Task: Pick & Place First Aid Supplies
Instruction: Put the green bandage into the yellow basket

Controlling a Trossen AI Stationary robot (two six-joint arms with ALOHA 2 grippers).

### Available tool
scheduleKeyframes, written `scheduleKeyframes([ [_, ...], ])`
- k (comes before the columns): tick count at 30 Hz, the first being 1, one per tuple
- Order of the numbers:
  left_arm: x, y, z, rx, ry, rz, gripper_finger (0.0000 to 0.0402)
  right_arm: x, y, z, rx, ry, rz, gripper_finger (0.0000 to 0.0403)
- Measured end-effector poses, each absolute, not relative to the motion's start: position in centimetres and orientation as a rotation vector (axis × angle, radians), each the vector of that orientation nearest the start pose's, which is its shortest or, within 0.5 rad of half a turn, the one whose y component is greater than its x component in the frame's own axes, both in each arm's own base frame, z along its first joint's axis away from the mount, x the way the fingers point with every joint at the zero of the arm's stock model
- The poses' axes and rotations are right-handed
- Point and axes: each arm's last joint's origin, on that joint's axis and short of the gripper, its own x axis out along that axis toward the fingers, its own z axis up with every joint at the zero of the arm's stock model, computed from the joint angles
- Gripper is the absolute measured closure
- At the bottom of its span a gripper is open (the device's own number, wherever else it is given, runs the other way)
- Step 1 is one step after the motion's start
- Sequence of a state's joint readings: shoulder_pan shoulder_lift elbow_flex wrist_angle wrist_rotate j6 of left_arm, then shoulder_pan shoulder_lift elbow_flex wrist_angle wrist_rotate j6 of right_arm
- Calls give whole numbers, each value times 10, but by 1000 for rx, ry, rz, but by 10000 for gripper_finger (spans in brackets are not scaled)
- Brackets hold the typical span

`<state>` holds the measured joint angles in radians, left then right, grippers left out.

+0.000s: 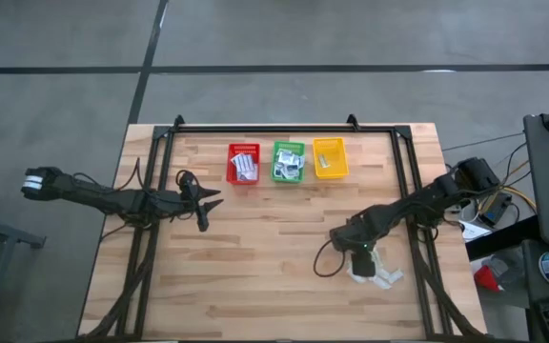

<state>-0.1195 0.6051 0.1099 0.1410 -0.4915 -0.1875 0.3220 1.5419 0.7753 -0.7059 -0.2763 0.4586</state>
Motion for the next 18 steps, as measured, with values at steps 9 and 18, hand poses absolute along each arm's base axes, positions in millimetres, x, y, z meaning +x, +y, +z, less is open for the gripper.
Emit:
scheduleKeyframes([
  [9, 135, -2, 158, -78, 304, 399, 268, 230, 95, 137, 318, 1548, 159, 266],
  [18, 135, -2, 158, -78, 305, 398, 268, 231, 100, 123, 275, 1590, 60, 288],
])
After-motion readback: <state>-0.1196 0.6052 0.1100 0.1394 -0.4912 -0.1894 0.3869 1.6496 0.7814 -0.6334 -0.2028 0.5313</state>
